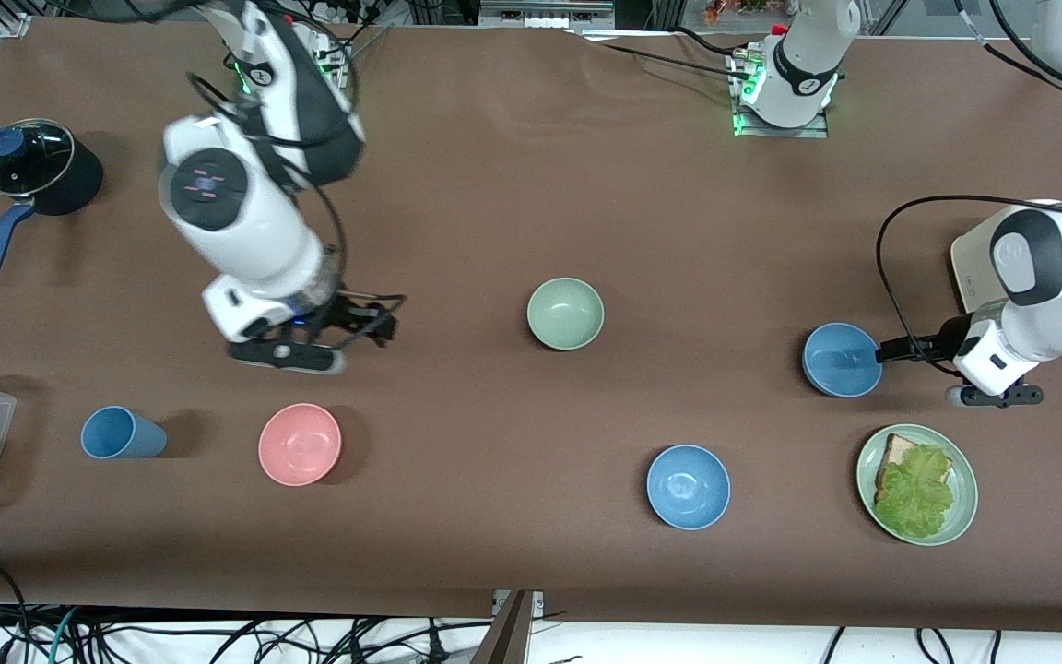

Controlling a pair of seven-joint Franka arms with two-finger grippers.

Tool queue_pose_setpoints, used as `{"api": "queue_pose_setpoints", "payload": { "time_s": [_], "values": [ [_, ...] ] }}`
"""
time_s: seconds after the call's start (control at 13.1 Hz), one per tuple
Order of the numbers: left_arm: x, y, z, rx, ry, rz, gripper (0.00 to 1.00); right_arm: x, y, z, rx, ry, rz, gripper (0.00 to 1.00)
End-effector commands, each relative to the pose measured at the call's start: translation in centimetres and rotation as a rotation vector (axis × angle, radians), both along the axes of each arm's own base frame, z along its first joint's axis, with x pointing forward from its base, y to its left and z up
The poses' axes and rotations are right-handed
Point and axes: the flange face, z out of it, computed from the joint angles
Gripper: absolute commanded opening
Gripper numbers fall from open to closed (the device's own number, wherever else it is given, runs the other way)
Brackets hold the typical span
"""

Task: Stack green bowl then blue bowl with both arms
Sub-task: 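Release the green bowl while the left gripper reaches the blue bowl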

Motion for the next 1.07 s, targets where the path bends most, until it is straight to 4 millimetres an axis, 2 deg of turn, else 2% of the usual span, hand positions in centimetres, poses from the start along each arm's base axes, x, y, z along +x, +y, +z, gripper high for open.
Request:
{"api": "queue_pose_setpoints", "payload": {
  "time_s": [0.0,0.15,0.23,0.38,0.54,0.77,0.84,0.92,0.99],
  "values": [
    [-0.3,1.0,-2.2,-0.015,-0.019,0.021,0.95,-1.9,-7.8,4.5,0.030,0.032,0.042,1.00],
    [-0.3,1.1,-3.0,-0.016,-0.013,0.018,0.94,-3.4,-15.1,7.7,0.043,0.097,0.016,1.00],
    [-0.5,1.1,-3.3,-0.018,-0.009,0.009,0.93,-4.8,-17.7,9.8,0.068,0.115,0.017,1.00],
    [-0.9,1.1,-4.2,-0.030,-0.001,0.019,0.92,-7.2,-21.0,12.5,0.067,0.128,0.004,1.00],
    [-1.9,1.0,-5.7,-0.033,-0.005,0.034,0.91,-7.7,-21.9,12.6,0.058,0.155,-0.007,1.00],
    [-2.5,1.0,-6.7,-0.028,-0.034,-0.015,0.87,-7.6,-20.5,12.7,0.034,0.150,0.032,1.00],
    [-2.9,1.0,-7.1,-0.026,-0.037,-0.017,0.84,-7.6,-20.6,12.7,0.012,0.147,0.041,1.00],
    [-2.9,1.1,-7.1,-0.025,-0.040,-0.015,0.76,-7.5,-21.4,12.7,0.008,0.144,0.041,1.00],
    [-2.9,1.1,-7.1,-0.025,-0.040,-0.016,0.57,-7.4,-20.9,12.7,0.001,0.140,0.064,1.00]
  ]
}}
